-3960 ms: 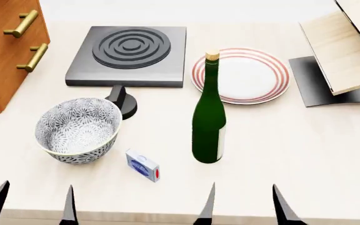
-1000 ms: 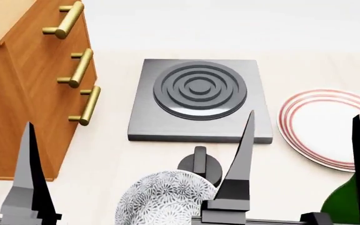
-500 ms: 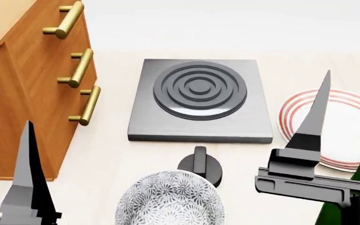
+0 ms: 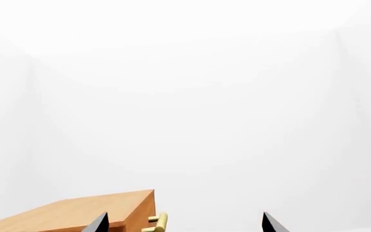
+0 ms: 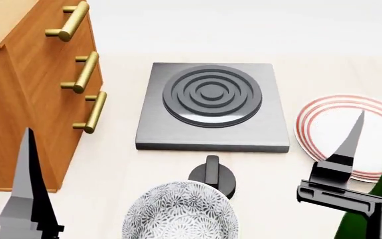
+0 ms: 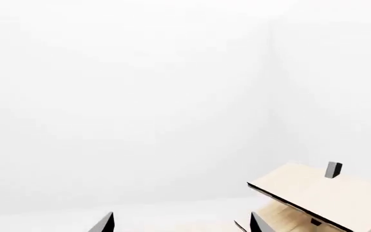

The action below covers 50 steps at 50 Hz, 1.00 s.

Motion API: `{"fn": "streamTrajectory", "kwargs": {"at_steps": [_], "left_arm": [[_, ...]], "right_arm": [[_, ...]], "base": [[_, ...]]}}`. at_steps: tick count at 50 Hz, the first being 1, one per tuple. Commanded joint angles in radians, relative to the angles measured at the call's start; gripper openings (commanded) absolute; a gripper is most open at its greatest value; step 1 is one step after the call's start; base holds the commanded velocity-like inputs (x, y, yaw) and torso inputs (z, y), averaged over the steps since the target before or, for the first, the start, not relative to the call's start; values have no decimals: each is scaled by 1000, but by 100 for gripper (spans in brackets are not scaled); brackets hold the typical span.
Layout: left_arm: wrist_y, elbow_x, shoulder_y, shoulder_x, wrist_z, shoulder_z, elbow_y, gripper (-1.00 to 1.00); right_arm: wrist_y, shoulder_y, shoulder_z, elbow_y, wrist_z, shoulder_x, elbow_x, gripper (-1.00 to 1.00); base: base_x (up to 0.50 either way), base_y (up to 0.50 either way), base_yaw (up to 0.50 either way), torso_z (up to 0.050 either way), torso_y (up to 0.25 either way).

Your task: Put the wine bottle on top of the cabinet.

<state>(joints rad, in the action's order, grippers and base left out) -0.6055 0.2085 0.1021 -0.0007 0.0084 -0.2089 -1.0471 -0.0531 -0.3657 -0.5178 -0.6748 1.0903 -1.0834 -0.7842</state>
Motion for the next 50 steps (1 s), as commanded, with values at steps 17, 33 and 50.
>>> {"fn": "streamTrajectory", "kwargs": {"at_steps": [17, 33, 50], "left_arm": [[9, -19, -11, 0, -8, 22, 0, 100], [0, -23, -5, 0, -6, 26, 0, 100], [0, -19, -5, 0, -4, 25, 0, 100]], "right_arm": [[90, 88, -40, 263, -86, 101, 46, 100], [24, -9, -60, 358, -153, 154, 35, 100], [31, -22, -64, 432, -195, 189, 27, 100]], "base": [[0, 0, 0, 0, 0], [0, 0, 0, 0, 0], [0, 0, 0, 0, 0]]}}
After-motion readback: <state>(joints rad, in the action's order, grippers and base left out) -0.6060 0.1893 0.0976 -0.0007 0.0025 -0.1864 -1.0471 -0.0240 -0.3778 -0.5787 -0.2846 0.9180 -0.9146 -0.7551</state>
